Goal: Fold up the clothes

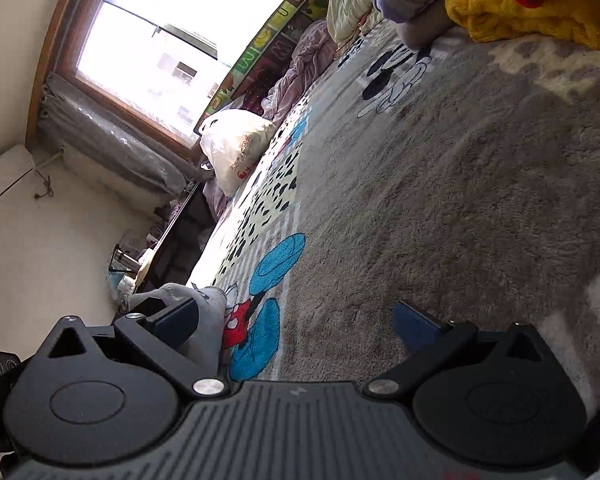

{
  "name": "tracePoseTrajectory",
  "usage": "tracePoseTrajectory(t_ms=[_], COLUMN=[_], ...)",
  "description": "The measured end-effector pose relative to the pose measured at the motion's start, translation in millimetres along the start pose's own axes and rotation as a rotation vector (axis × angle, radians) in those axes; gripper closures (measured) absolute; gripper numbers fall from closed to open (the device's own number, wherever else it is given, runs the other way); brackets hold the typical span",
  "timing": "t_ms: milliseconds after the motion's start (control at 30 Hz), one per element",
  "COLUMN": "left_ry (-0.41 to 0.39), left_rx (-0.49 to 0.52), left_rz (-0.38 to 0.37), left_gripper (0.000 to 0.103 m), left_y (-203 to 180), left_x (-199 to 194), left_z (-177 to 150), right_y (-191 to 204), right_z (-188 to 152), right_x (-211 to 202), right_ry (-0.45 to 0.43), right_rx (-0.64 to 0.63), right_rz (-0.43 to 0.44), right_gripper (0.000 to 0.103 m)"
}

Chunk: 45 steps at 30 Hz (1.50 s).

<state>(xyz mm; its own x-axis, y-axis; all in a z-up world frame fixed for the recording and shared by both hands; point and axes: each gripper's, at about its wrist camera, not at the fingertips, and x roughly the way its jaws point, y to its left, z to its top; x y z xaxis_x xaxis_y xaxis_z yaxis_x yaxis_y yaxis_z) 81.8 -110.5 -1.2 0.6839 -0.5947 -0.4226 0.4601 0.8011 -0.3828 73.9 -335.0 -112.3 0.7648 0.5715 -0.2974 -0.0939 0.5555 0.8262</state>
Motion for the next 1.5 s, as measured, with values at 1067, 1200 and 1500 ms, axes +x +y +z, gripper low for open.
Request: tracePoseTrajectory(t_ms=[1067, 1200, 1500], left_ry=[-0.311, -0.346, -0.412], left_rx=[-0.756, -0.77, -0.829], left_rz=[0.51, 0.5, 0.457], left_gripper=[0.053, 0.053, 0.053], left_y=[255.4, 272.3, 311.7], left_x=[-146.8, -151.4, -158.9], left_z=[-43.1, -34.4, -32.9], right_y=[118.9, 121.8, 117.5], right_z=[-95.9, -120.5, -155.7], right_x=[-12.7, 3.8, 17.6], right_ry=[-0.057, 0.056, 0.157], right_rx=[-1.166, -1.265, -1.394], right_rz=[-0.117, -0.18, -0.258], right_gripper=[0.005, 0.042, 0.046])
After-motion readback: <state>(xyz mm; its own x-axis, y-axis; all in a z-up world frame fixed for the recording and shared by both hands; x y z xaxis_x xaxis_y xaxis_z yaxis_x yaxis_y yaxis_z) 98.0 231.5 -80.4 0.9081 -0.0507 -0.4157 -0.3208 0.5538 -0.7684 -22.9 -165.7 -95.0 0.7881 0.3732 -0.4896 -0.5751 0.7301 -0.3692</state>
